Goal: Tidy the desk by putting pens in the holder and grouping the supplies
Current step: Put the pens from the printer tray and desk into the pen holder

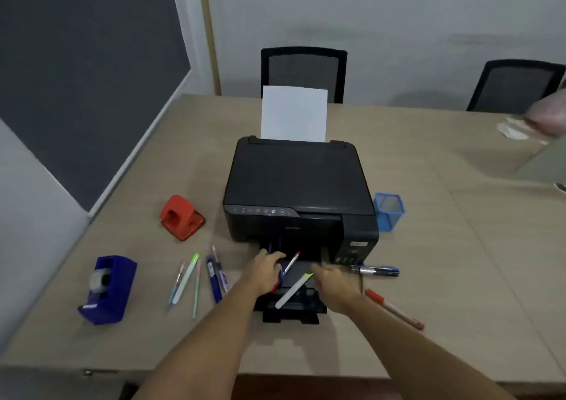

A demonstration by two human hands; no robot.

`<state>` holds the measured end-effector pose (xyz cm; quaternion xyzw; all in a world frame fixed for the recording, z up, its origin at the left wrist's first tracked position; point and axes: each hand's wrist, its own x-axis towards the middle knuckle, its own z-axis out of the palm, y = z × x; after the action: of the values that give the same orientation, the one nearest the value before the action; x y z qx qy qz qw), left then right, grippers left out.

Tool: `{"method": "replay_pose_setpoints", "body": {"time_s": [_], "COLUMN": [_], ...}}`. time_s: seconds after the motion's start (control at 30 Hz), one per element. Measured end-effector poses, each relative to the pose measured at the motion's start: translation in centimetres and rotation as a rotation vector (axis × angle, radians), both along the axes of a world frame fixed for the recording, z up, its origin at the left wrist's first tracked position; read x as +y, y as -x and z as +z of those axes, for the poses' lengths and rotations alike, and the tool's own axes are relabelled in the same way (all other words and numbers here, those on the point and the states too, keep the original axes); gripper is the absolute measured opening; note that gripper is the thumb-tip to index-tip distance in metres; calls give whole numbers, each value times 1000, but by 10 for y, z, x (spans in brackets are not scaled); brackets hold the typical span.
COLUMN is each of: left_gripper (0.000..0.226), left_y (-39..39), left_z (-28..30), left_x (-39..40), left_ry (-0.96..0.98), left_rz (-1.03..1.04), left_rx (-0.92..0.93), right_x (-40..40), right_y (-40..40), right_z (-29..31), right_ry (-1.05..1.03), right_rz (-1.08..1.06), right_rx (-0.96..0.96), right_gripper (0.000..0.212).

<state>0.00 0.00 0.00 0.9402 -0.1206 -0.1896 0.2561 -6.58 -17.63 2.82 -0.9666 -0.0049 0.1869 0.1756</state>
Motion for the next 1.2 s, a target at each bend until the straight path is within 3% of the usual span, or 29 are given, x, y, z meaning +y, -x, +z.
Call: {"method": "replay_pose_setpoints", "body": {"time_s": [0.23,0.4,0.57,0.8,0.97,1.13,1.2], "left_gripper": [26,16,15,26,28,25,26], "left_y": [-9,-13,1,-4,-5,-2,-5], "left_z": [-14,-12,-12,-26,-41,-47,-37], "left_x": [-15,-19,-11,-2,2,29,42], "left_ry": [-125,-54,67,23,-89,-184,-220], "left_rz": [-24,42,206,395,352,225,134], "left_rx": [-1,-25,-50,67,122,208,254], "right_x": [17,13,12,27,50,62,59], "right_y": [-2,-17,-28,-66,-82,-90,-90], "right_z": [-30,-41,-48,-54,-60,-64,-61], "right_ry": [-85,-128,-124,-189,-182,-55,-80], "right_rz": [-90,-248,-413,-605,-656,-624,-596], "right_rx": [89,74,31,30,87,146,168], "right_gripper": [27,27,9,21,44,28,31]}}
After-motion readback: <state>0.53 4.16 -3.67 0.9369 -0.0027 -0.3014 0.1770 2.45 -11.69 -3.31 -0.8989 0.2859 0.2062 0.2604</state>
